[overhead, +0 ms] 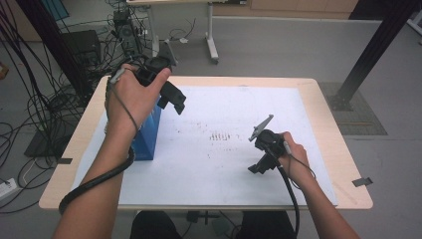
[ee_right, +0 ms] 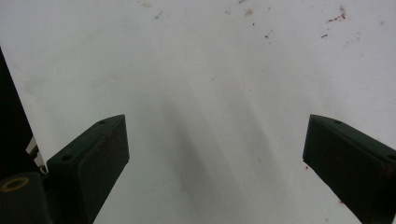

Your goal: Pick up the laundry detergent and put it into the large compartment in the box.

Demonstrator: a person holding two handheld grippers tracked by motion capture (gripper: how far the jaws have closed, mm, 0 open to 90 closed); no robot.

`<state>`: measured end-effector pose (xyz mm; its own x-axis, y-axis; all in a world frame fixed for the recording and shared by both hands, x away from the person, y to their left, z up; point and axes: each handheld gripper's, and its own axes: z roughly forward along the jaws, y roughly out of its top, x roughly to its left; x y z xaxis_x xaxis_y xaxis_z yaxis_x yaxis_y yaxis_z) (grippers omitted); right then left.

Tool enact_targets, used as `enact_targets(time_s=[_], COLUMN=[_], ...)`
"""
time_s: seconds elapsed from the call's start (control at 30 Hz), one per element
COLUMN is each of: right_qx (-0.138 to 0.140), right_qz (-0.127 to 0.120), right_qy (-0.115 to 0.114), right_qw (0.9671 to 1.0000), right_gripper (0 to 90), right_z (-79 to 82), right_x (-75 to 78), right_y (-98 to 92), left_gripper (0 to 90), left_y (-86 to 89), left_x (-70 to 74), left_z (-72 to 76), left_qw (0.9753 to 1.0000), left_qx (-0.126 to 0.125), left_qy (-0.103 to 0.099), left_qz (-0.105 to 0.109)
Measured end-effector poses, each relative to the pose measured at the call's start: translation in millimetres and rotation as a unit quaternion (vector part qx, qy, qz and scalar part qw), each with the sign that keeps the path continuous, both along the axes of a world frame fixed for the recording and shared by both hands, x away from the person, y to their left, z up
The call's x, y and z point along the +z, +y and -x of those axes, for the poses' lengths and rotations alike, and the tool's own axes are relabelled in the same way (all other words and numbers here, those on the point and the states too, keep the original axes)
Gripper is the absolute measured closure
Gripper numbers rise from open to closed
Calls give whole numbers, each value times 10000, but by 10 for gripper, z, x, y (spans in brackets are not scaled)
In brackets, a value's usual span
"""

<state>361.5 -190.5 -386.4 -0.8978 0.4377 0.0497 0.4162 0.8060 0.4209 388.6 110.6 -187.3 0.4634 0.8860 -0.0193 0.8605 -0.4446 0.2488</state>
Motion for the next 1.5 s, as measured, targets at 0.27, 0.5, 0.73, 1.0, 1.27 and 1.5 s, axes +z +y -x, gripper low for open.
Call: enact_targets(time_s=[0.27,0.5,0.73,1.0,1.27,1.5], right_qx=[-10,-64,-65,-33,-36,-43], right_qz=[-7,-8,-28,-9,-3,1], right_qy=[-47,-136,-121,-121,-125,-109], right_qw=[10000,9999,9999,9999,9999,9999], right_gripper=[68,68,68,68,68,68], right_z=[20,54,81,81,55,26], right_x=[51,132,131,110,101,76], right_y=[-26,-49,-38,-32,-68,-70], left_gripper=[50,50,50,50,49,49], left_y=[-197,-305,-405,-473,-548,-531], left_x=[-223,-444,-718,-992,-1141,-1290], left_z=[43,65,91,114,152,143], left_qw=[9999,9996,9992,9987,9983,9982], left_qx=[-141,-241,-307,-336,-356,-334], left_qy=[24,118,218,328,242,291], left_qz=[16,-67,-131,-221,-383,-398])
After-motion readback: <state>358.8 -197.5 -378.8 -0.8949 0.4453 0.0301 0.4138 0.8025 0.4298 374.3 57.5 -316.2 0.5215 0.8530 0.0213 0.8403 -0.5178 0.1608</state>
